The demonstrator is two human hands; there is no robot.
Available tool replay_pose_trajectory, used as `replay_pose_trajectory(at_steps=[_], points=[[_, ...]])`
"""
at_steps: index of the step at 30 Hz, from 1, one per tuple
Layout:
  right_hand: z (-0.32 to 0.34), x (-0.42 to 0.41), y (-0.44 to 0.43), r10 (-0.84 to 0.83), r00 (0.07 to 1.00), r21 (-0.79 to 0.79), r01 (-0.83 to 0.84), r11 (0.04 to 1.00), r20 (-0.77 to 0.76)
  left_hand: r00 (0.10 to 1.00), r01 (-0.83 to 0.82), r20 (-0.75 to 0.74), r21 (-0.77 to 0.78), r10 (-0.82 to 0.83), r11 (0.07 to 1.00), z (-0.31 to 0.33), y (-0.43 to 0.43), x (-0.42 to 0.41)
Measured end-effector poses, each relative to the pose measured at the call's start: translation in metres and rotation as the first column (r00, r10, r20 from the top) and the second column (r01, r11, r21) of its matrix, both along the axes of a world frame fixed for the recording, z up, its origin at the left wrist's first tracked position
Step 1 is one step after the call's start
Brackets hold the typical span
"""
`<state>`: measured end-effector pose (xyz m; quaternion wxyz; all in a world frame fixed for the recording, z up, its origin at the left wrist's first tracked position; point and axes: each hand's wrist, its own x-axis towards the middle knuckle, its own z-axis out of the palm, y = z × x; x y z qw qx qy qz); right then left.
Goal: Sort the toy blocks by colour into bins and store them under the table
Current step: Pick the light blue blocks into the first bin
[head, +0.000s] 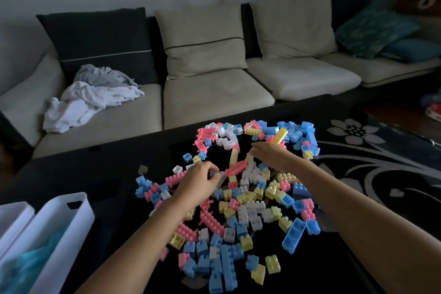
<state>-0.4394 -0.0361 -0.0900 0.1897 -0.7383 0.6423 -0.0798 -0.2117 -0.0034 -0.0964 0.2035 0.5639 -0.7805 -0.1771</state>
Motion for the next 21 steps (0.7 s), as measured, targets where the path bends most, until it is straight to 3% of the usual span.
replay_pose_trajectory(at_steps=[1, 4, 6, 8, 11, 17, 21], points=[[0.002, 0.003, -0.002, 0.038, 0.999, -0.018, -0.039, 0.999, -0.03, 1.0, -0.007, -0.015, -0.004, 0.007, 1.0, 0.004, -0.006, -0.001], [0.011, 0.01, -0.01, 0.037, 0.99, 0.071, -0.047, 0.996, 0.134, 0.999, -0.013, -0.034, -0.028, 0.012, 1.0, 0.014, -0.037, -0.007], [0.013, 0.008, -0.018, 0.154, 0.983, 0.045, -0.159, 0.986, 0.102, 0.999, 0.001, -0.038, -0.036, -0.002, 0.999, 0.019, -0.062, -0.013], [0.015, 0.005, -0.032, 0.133, 0.983, -0.004, -0.134, 0.991, 0.127, 0.999, 0.0, -0.048, -0.023, -0.001, 1.0, 0.023, -0.086, -0.017], [0.012, -0.004, -0.052, 0.094, 0.995, -0.217, -0.098, 0.971, -0.029, 0.999, -0.008, -0.045, -0.025, 0.007, 1.0, 0.024, -0.118, -0.024], [-0.007, -0.015, -0.077, 0.047, 0.976, -0.173, -0.086, 0.981, -0.214, 0.995, -0.018, -0.102, -0.002, 0.017, 1.0, 0.029, -0.171, -0.046], [-0.006, -0.015, -0.083, 0.032, 0.984, -0.182, -0.065, 0.981, -0.178, 0.998, -0.025, -0.065, 0.051, 0.028, 0.998, 0.021, -0.198, -0.059]])
